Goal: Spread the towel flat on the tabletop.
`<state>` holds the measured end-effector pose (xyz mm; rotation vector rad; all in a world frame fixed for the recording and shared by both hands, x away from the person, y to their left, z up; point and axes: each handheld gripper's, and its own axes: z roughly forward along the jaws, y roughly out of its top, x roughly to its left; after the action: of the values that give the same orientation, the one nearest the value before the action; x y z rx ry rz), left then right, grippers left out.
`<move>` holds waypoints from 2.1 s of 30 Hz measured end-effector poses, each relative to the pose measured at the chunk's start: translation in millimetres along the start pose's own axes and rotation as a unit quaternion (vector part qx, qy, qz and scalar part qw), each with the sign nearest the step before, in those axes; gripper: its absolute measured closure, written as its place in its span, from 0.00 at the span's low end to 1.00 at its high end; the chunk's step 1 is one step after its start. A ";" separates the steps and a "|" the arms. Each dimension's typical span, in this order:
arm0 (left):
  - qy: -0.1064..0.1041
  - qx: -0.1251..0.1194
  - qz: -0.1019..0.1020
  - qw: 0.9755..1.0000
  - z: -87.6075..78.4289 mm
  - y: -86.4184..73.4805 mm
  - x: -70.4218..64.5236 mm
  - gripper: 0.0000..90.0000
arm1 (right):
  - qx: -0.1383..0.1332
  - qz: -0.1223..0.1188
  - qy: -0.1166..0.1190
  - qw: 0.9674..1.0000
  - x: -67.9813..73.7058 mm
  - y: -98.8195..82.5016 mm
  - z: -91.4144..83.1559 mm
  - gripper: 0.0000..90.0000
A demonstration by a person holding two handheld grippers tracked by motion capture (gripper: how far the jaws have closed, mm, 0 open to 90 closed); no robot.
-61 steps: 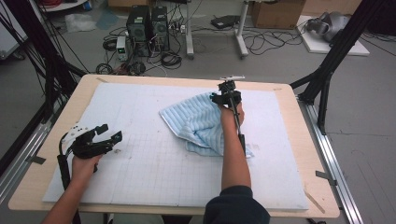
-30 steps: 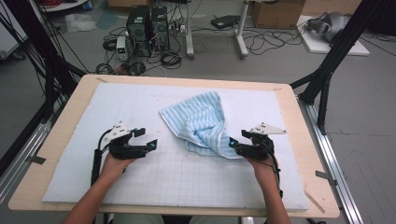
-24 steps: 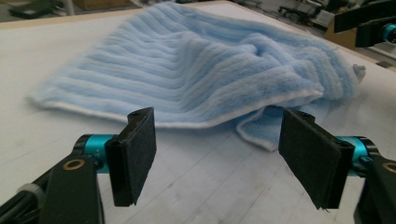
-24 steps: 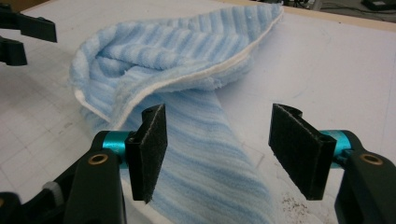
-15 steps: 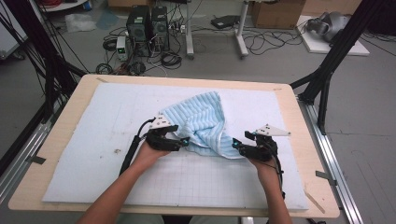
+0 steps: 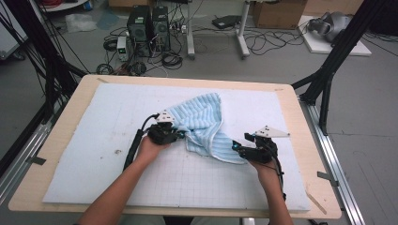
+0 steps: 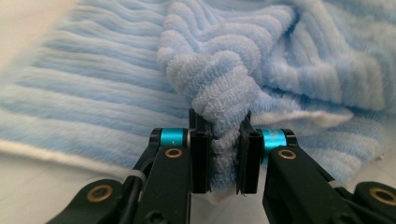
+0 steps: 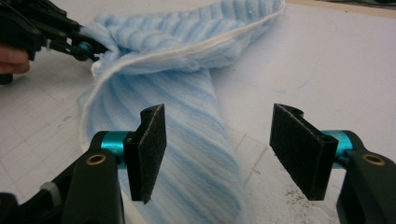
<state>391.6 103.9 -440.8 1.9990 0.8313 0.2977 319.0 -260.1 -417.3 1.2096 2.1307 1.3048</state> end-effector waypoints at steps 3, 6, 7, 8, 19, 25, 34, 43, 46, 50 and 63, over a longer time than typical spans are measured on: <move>0.002 0.003 0.000 1.000 -13.4 -5.9 8.2 0.88 | 0.007 -0.005 0.003 1.000 1.0 -0.3 3.2 0.39; 0.006 -0.009 -0.003 1.000 -28.2 -10.0 12.3 0.88 | 0.011 -0.008 0.009 1.000 4.2 -0.1 5.4 0.39; 0.006 -0.012 -0.003 1.000 -32.1 -10.9 13.2 0.88 | 0.012 -0.008 0.010 1.000 5.1 0.1 6.0 0.39; 0.007 -0.017 -0.003 1.000 -37.0 -12.7 13.8 0.88 | 0.010 -0.011 0.012 1.000 5.3 0.3 6.7 0.39; 0.047 -0.042 -0.035 0.997 -64.9 -29.7 40.2 0.88 | 0.021 -0.028 0.079 0.996 40.6 7.2 32.4 0.39; 0.045 -0.036 -0.031 0.998 -58.8 -30.3 38.5 0.87 | 0.027 -0.047 0.126 0.991 80.6 23.1 64.1 0.38; 0.044 -0.041 -0.033 0.998 -61.1 -30.1 39.0 0.87 | 0.054 -0.043 0.146 0.987 109.5 33.9 105.7 0.42; 0.042 -0.045 -0.029 0.998 -61.4 -29.3 37.8 0.87 | 0.064 -0.080 0.144 0.984 114.7 34.5 118.1 0.98; 0.044 -0.048 -0.030 0.997 -60.4 -29.2 37.8 0.87 | 0.051 -0.081 0.131 0.987 106.2 38.1 112.4 0.98; 0.046 -0.055 -0.033 0.997 -58.1 -28.9 38.3 0.87 | 0.041 -0.070 0.104 0.991 89.4 44.0 105.6 0.98; 0.047 -0.076 -0.038 0.995 -51.2 -26.6 36.1 0.87 | 0.014 -0.022 -0.013 1.000 20.9 65.0 93.9 0.98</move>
<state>380.8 171.0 -438.9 1.8194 0.9141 0.4026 401.2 -178.8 -406.9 1.1778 2.1515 1.2394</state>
